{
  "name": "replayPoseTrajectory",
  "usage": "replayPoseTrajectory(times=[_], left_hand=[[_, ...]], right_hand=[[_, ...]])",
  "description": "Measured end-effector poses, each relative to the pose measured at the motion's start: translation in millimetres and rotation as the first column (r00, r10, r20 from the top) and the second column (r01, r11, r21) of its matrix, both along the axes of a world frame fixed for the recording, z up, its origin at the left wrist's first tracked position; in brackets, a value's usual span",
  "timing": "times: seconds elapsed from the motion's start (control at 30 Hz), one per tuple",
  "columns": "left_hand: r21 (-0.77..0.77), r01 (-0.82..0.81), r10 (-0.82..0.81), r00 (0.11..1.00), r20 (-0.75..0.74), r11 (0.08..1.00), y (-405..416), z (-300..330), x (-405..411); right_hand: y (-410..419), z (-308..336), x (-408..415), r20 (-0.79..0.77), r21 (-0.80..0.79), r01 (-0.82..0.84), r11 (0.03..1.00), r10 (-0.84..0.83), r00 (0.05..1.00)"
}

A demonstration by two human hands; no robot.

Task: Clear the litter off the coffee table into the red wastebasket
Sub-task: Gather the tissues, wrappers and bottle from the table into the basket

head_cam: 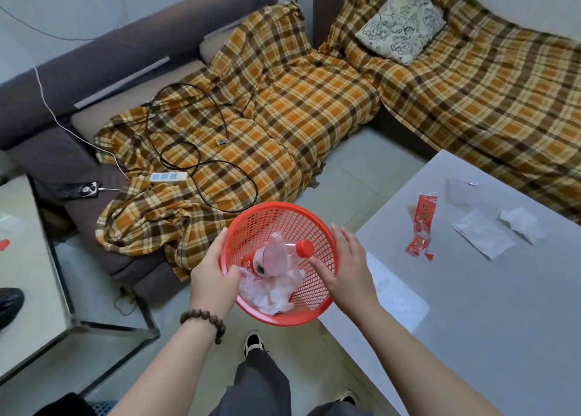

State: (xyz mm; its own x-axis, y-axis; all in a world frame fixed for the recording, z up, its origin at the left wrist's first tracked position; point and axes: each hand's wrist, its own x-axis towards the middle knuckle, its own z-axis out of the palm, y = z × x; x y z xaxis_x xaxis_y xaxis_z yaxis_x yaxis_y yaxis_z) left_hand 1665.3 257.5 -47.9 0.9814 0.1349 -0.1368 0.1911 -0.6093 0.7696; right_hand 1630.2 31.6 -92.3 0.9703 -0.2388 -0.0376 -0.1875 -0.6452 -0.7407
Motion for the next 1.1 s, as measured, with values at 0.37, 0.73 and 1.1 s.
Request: replayPoseTrajectory(times=[0.37,0.73,1.1], left_hand=[[-0.048,0.094,-0.096,0.995,-0.031,0.994,60,-28,157],[-0.056,0.352,-0.353,0.935,-0.016,0.934,95,-28,342],[-0.153,0.608,-0.62,0.784,-0.036,0.779,-29,-48,412]], right_hand=[[62,-31,119,-0.261,0.4,0.249,0.882,-0.15,0.953],[110,-22,248,-0.267,0.449,0.478,0.755,-0.397,0.878],[31,-22,258,-0.279,0.458,0.707,0.538,-0.668,0.69]])
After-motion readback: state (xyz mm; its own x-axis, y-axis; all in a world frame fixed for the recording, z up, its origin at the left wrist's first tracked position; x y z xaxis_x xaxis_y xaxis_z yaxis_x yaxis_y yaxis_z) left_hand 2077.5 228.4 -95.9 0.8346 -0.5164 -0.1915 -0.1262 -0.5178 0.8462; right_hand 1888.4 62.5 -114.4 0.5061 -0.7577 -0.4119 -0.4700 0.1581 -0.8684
